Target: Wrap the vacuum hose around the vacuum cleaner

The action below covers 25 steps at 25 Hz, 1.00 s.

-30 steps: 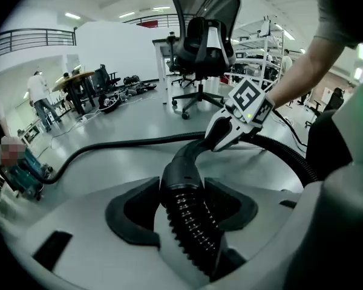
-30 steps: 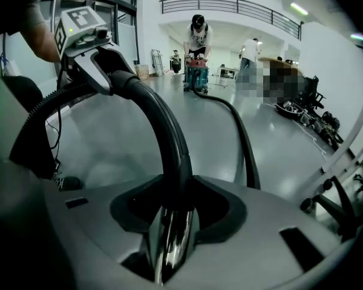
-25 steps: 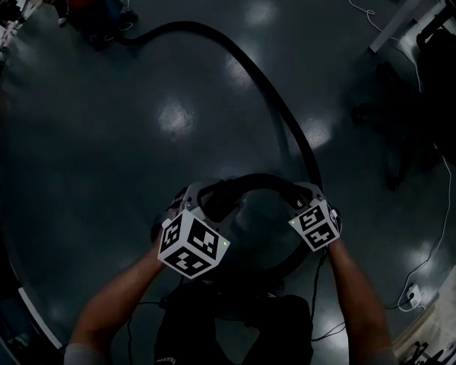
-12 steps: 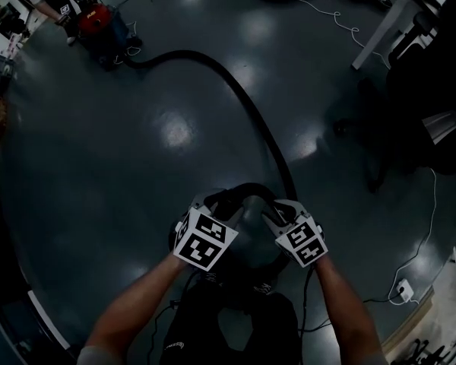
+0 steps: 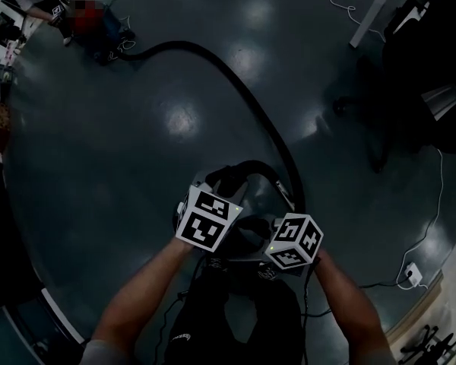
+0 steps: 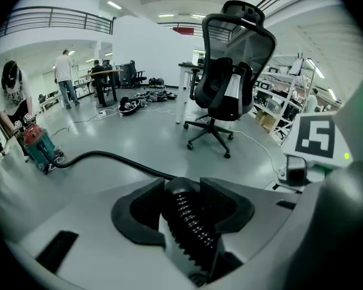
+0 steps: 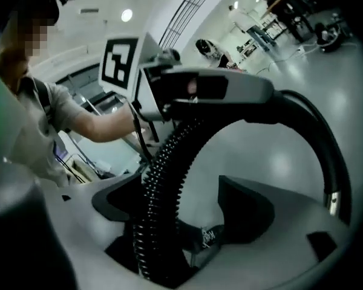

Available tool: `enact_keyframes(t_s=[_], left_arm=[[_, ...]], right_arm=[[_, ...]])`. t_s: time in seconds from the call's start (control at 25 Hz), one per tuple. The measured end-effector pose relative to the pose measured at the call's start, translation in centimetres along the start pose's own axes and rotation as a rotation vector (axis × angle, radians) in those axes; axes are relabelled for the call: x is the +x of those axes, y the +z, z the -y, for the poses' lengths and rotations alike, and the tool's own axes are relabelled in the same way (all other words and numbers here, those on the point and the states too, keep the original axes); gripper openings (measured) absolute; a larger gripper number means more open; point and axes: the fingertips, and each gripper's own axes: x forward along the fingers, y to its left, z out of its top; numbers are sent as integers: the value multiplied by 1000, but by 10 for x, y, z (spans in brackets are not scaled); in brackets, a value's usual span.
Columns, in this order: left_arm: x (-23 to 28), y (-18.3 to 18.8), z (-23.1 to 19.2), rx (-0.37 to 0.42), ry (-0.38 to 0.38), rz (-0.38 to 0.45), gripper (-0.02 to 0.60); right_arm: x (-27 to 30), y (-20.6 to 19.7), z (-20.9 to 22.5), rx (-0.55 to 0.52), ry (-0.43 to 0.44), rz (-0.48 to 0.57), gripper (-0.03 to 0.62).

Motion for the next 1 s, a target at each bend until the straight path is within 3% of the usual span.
enact_keyframes(t_s=[0.08, 0.12, 0.16, 0.2, 0.28, 0.32, 0.36, 0.52, 0.84, 1.0], left_arm=[[2, 5, 5, -1, 4, -4, 190], [1, 7, 7, -3, 4, -11, 189], [-1, 7, 10, -7, 3, -18, 189], [-3, 9, 12, -12, 0, -21, 189], [-10, 15, 18, -7, 2, -7, 184], [-15, 22, 20, 13, 18, 11, 120], [-20, 30, 22, 40, 39, 30, 8], [-45, 57, 29, 94, 89, 46, 8], [-122, 78, 46, 70, 141, 19, 8], [-160, 81, 50, 14, 177, 36, 8]], right_arm=[[3, -7, -7, -83, -10, -78, 396], [1, -9, -13, -118, -25, -106, 350], [-1, -9, -18, -147, -55, -127, 226], [-5, -8, -22, -164, -95, -143, 201], [-15, -8, -29, -176, -175, -171, 189], [-22, -9, -32, -182, -211, -185, 186], [-31, -11, -35, -189, -240, -195, 179], [-67, -19, -60, -259, -290, -210, 156], [-139, 5, -124, -434, -294, -256, 153], [-166, 23, -147, -474, -314, -270, 152]])
